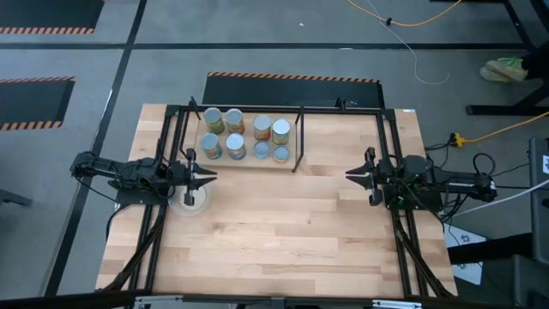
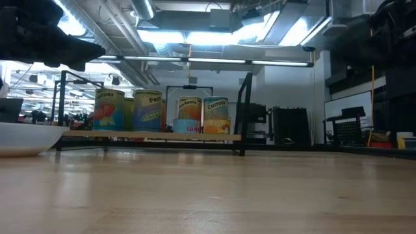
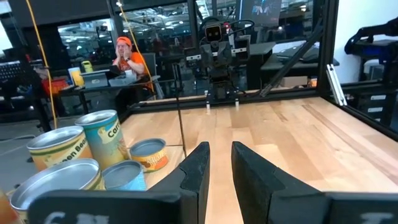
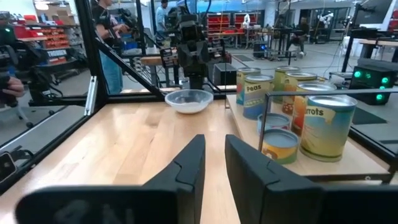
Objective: Pick and place cans onto a shelf
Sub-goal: Return to Home Position
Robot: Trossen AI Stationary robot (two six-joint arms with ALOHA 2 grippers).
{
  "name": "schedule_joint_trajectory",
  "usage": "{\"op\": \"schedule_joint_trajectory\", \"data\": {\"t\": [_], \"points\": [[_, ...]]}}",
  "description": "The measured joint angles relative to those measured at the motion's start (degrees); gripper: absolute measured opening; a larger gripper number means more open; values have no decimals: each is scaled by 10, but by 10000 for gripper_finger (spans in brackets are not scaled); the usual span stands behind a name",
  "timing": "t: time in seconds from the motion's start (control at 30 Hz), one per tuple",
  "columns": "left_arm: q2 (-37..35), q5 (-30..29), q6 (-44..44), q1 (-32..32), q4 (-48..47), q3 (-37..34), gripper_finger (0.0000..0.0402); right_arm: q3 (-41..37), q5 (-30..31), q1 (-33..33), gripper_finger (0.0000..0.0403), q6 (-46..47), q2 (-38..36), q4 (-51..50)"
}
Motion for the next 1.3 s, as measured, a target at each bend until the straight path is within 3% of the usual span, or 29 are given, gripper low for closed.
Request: {"op": "schedule_joint_trajectory", "data": {"t": [0.27, 0.4, 1.3], "points": [[0, 2, 10, 0, 0, 0, 61, -1, 21, 0, 68, 0, 0, -12], [0, 10, 10, 0, -1, 0, 61, -37, 20, 0, 68, -3, 8, 54], [0, 13, -1, 0, -1, 0, 61, -36, 22, 0, 68, -14, 13, 56]]}}
